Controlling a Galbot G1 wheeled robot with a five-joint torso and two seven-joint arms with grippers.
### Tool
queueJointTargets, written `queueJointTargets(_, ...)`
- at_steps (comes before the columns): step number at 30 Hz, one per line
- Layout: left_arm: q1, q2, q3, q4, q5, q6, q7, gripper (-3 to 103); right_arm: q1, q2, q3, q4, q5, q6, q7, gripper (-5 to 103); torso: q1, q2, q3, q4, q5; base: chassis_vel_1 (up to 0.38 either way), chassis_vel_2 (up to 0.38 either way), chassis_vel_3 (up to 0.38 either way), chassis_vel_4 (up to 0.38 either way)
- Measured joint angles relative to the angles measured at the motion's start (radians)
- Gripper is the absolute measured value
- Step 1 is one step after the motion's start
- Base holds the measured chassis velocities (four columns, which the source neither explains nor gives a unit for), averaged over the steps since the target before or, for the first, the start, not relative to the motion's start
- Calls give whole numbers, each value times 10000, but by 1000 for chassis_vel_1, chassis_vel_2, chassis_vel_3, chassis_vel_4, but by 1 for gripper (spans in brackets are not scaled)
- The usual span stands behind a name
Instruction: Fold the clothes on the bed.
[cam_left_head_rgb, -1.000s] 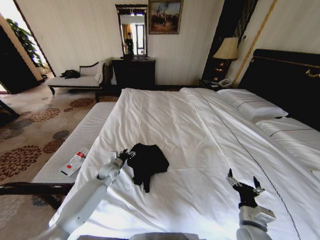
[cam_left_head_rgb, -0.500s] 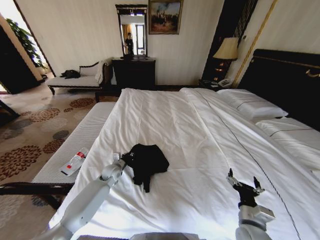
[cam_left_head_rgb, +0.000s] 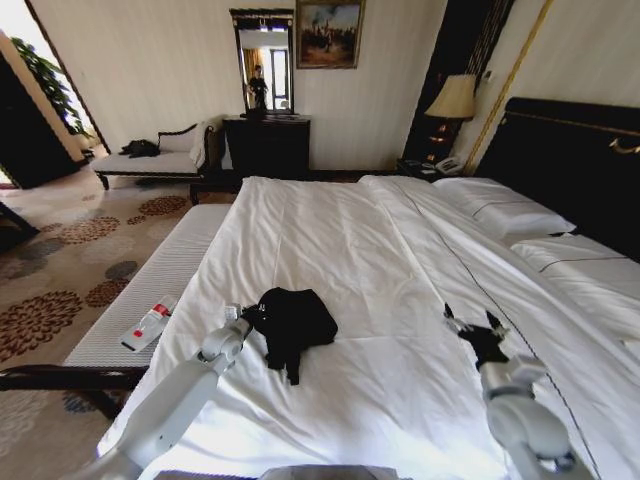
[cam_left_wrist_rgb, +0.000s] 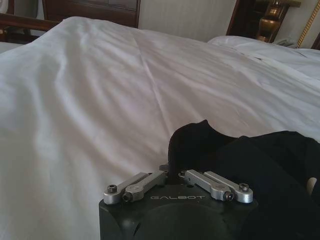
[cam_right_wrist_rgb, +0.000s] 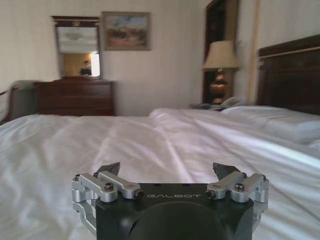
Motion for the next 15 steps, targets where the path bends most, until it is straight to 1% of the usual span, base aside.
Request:
queueJointTargets(1,36,13,-5,-28,5,0,0,0,436,-425,-475,-324,62,-30,-191,100,1,0,0,0,-2,0,0,0,0)
queueJointTargets(2,36,13,-5,-28,5,0,0,0,436,-425,-475,-324,62,-30,-191,100,1,0,0,0,-2,0,0,0,0)
queueJointTargets(3,82,27,-21,-59,17,-4,1,0,787,-742,-907,-672,-7,-24,-361,100,0,0,0,-1,0,0,0,0,0)
queueJointTargets(4,104,35,-29,-75,24,-5,0,0,922,-866,-1095,-804,-32,-19,-419,100,0,-1,0,0,0,0,0,0,0)
queueJointTargets(5,177,59,-57,-125,60,-12,2,0,1430,-1307,-1788,-1224,23,-20,-593,100,0,-1,1,1,2,0,0,0,0)
queueJointTargets(6,216,73,-81,-159,81,-18,6,0,1755,-1537,-2219,-1454,229,-48,-662,100,0,0,0,1,-3,0,0,0,0)
queueJointTargets(7,216,73,-81,-159,81,-18,6,0,1755,-1537,-2219,-1454,229,-48,-662,100,0,0,0,1,-3,0,0,0,0)
queueJointTargets(9,287,109,-122,-219,94,-21,24,0,2277,-1821,-2922,-1757,659,-106,-756,100,0,-1,0,-3,0,0,0,0,0)
queueJointTargets(11,348,180,-154,-285,100,-28,46,0,3308,-2148,-4098,-2120,1316,-123,-926,100,0,-1,0,-1,-3,0,0,0,0)
queueJointTargets(12,348,180,-154,-285,100,-28,46,0,3308,-2148,-4098,-2120,1316,-123,-926,100,0,-1,0,-1,-3,0,0,0,0)
queueJointTargets(13,364,212,-156,-304,100,-29,51,0,3702,-2228,-4549,-2204,1602,-142,-1014,100,0,0,0,-1,-3,0,0,0,0)
queueJointTargets(14,373,226,-157,-314,100,-29,53,0,3849,-2251,-4718,-2228,1710,-150,-1052,100,0,-1,0,0,-2,0,0,0,0)
queueJointTargets(15,388,270,-157,-330,100,-32,60,0,4297,-2302,-5252,-2295,2014,-180,-1175,100,0,-1,0,-1,-2,0,0,0,0)
